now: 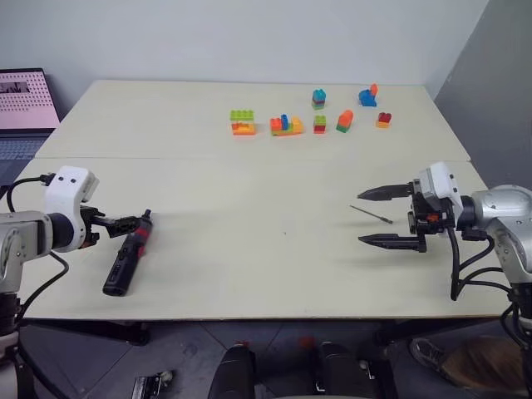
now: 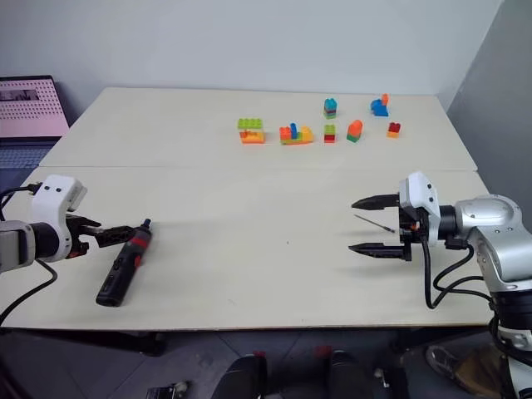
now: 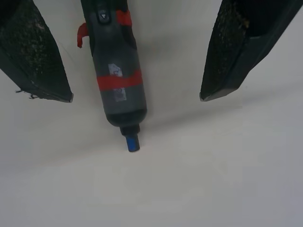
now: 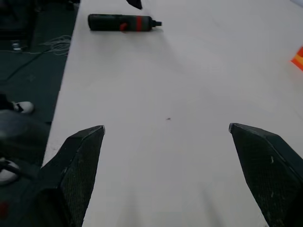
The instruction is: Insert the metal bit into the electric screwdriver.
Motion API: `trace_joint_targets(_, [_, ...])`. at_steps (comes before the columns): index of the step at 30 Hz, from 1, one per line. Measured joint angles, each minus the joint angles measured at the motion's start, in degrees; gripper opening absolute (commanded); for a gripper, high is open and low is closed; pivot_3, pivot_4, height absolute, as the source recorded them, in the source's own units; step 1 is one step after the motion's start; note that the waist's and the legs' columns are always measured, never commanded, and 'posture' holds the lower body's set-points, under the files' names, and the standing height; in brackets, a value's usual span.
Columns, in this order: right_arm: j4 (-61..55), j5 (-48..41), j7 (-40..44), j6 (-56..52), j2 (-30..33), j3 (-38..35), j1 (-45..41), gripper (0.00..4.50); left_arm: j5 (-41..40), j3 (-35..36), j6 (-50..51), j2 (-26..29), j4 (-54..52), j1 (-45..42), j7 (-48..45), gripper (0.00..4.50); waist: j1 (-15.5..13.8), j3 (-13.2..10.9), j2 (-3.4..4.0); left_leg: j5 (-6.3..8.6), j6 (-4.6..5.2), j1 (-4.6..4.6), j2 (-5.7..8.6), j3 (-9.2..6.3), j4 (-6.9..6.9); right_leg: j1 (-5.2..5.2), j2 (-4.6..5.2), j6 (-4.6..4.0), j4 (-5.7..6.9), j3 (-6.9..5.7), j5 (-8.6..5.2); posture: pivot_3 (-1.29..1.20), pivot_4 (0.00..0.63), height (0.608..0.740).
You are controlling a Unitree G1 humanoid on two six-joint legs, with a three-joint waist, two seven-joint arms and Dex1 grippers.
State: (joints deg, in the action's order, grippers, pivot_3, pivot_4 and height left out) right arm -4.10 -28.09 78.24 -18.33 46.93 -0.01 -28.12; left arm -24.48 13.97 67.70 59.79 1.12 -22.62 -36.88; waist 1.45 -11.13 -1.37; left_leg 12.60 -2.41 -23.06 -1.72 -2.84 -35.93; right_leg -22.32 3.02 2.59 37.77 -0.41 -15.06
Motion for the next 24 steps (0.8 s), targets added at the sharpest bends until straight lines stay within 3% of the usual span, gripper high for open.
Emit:
trace_joint_targets(12, [-2.5, -1.55, 3.47, -2.81, -1.63, 3.75, -2.72, 4.43, 4.15, -9.28, 7.03, -4.73, 11.51, -13.43, 5.56, 4.5, 0.09, -0.04, -0.07, -0.01, -0.01, 0.01, 0.03, -0.05, -0.05, -0.01, -0.03, 0.01, 0.13, 0.0, 0.0, 0.0, 0.15, 0.74])
trace_joint_targets(24, [-5.29, -5.14, 4.03, -8.12, -2.55, 4.56, -6.49, 4.43, 8.07, -15.96, 6.31, -9.58, 26.25, -23.95, 4.84, 4.5, 0.1, -0.05, -0.09, -0.05, -0.08, 0.0, 0.04, -0.08, -0.06, -0.02, -0.03, 0.01, 0.19, -0.02, 0.0, 0.0, 0.15, 0.74])
